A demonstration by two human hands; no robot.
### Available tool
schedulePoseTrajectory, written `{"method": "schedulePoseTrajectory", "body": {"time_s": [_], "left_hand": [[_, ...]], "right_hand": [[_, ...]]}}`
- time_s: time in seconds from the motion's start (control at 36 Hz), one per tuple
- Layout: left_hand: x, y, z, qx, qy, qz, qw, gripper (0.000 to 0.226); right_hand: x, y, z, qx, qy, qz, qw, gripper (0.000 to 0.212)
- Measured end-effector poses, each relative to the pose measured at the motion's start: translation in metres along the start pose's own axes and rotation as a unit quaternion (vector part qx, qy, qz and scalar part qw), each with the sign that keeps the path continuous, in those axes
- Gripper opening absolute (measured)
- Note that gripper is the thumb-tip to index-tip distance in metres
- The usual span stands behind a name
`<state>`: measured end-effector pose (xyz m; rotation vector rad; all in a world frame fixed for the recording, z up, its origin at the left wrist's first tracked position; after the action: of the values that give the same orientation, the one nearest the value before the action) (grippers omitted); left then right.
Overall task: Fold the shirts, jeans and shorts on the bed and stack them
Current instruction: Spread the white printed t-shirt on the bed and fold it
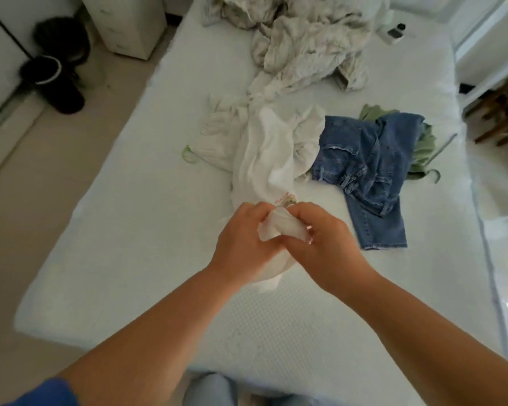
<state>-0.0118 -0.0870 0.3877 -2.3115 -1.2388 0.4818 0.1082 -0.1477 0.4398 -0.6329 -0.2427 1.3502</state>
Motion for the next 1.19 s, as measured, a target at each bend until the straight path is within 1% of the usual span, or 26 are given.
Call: {"method": "schedulePoseTrajectory", "body": {"time_s": [0.03, 0.08, 0.17, 0.22, 0.28, 0.31, 0.33, 0.39, 0.44, 0.47, 0.53, 0.56, 0.61, 0.69, 0.78, 0.86, 0.89, 0.92, 0.94, 0.97, 1.03, 1.06, 1.08, 1.14, 1.19], "left_hand": [[-0.005, -0.007, -0.01, 0.01, 0.018, 0.0, 1.0, 0.026], [-0.015, -0.023, -0.025, 0.005, 0.034, 0.002, 0.999, 0.033], [-0.029, -0.045, -0.041, -0.001, 0.036, 0.011, 0.999, 0.017], [-0.035, -0.054, -0.053, -0.018, 0.044, 0.02, 0.999, 0.017], [-0.041, -0.061, -0.069, -0.031, 0.059, 0.009, 0.998, 0.019], [-0.043, -0.063, -0.077, -0.034, 0.067, -0.006, 0.997, 0.019], [-0.044, -0.065, -0.084, -0.034, 0.076, -0.027, 0.996, 0.018], [-0.046, -0.069, -0.095, -0.026, 0.087, -0.063, 0.994, 0.014], [-0.045, -0.073, -0.1, -0.013, 0.077, -0.087, 0.993, 0.011], [-0.044, -0.076, -0.098, -0.008, 0.067, -0.096, 0.993, 0.015], [-0.041, -0.083, -0.09, 0.019, 0.045, -0.1, 0.994, 0.036], [-0.04, -0.086, -0.085, 0.044, 0.034, -0.097, 0.994, 0.04], [-0.038, -0.092, -0.072, 0.1, 0.016, -0.09, 0.991, 0.035], [-0.036, -0.098, -0.054, 0.192, -0.005, -0.081, 0.978, 0.032], [-0.031, -0.108, -0.039, 0.244, -0.037, -0.092, 0.965, 0.029], [-0.031, -0.116, -0.026, 0.283, -0.1, -0.089, 0.95, 0.02], [-0.032, -0.116, -0.023, 0.272, -0.126, -0.077, 0.951, 0.019], [-0.032, -0.114, -0.021, 0.236, -0.157, -0.065, 0.957, 0.022], [-0.031, -0.111, -0.021, 0.172, -0.189, -0.061, 0.965, 0.027], [-0.031, -0.106, -0.022, 0.08, -0.223, -0.064, 0.969, 0.028], [-0.029, -0.097, -0.03, -0.09, -0.266, -0.086, 0.956, 0.027], [-0.028, -0.094, -0.034, -0.137, -0.263, -0.097, 0.95, 0.023], [-0.026, -0.092, -0.04, -0.155, -0.249, -0.105, 0.95, 0.018], [-0.022, -0.091, -0.052, -0.166, -0.214, -0.127, 0.954, 0.017], [-0.018, -0.094, -0.067, -0.188, -0.182, -0.143, 0.954, 0.017]], "right_hand": [[-0.009, -0.007, 0.008, -0.004, -0.006, -0.005, 1.0, 0.039], [-0.025, -0.021, 0.02, -0.034, -0.01, -0.019, 0.999, 0.039], [-0.041, -0.033, 0.023, -0.121, -0.005, -0.059, 0.991, 0.032], [-0.049, -0.035, 0.016, -0.183, 0.006, -0.086, 0.979, 0.033], [-0.056, -0.032, 0.004, -0.243, 0.035, -0.094, 0.965, 0.033], [-0.059, -0.028, -0.003, -0.259, 0.066, -0.086, 0.96, 0.033], [-0.063, -0.025, -0.011, -0.257, 0.105, -0.069, 0.958, 0.032], [-0.07, -0.017, -0.027, -0.2, 0.182, -0.01, 0.963, 0.024], [-0.081, -0.012, -0.044, -0.141, 0.224, 0.053, 0.963, 0.011], [-0.089, -0.011, -0.052, -0.127, 0.234, 0.073, 0.961, 0.008], [-0.105, -0.016, -0.066, -0.12, 0.248, 0.082, 0.958, 0.009], [-0.111, -0.021, -0.071, -0.117, 0.253, 0.078, 0.957, 0.01], [-0.119, -0.037, -0.076, -0.107, 0.255, 0.054, 0.96, 0.017], [-0.12, -0.067, -0.067, -0.093, 0.234, -0.027, 0.967, 0.026], [-0.117, -0.093, -0.047, -0.023, 0.193, -0.103, 0.976, 0.023], [-0.114, -0.11, -0.025, -0.005, 0.143, -0.122, 0.982, 0.018], [-0.113, -0.113, -0.018, -0.012, 0.128, -0.117, 0.985, 0.017], [-0.112, -0.116, -0.012, -0.024, 0.113, -0.111, 0.987, 0.016], [-0.111, -0.117, -0.006, -0.035, 0.101, -0.106, 0.989, 0.016], [-0.111, -0.119, -0.002, -0.044, 0.093, -0.103, 0.989, 0.016], [-0.113, -0.124, 0.004, -0.062, 0.085, -0.101, 0.989, 0.019], [-0.114, -0.128, 0.005, -0.072, 0.085, -0.093, 0.989, 0.023], [-0.116, -0.132, 0.007, -0.086, 0.087, -0.079, 0.989, 0.028], [-0.119, -0.144, 0.009, -0.134, 0.099, -0.044, 0.985, 0.043], [-0.123, -0.157, 0.009, -0.192, 0.108, -0.029, 0.975, 0.048]]}}
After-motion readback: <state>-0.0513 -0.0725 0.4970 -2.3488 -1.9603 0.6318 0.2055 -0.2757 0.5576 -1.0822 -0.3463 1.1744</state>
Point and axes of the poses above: each hand's wrist, its own x-axis towards the middle knuckle, its own y-axis out of the palm, z = x × y, the point moved 1 cm from there along x, towards the middle knuckle, and after that the axes turned 3 degrees about y, right-handed, at the moved point
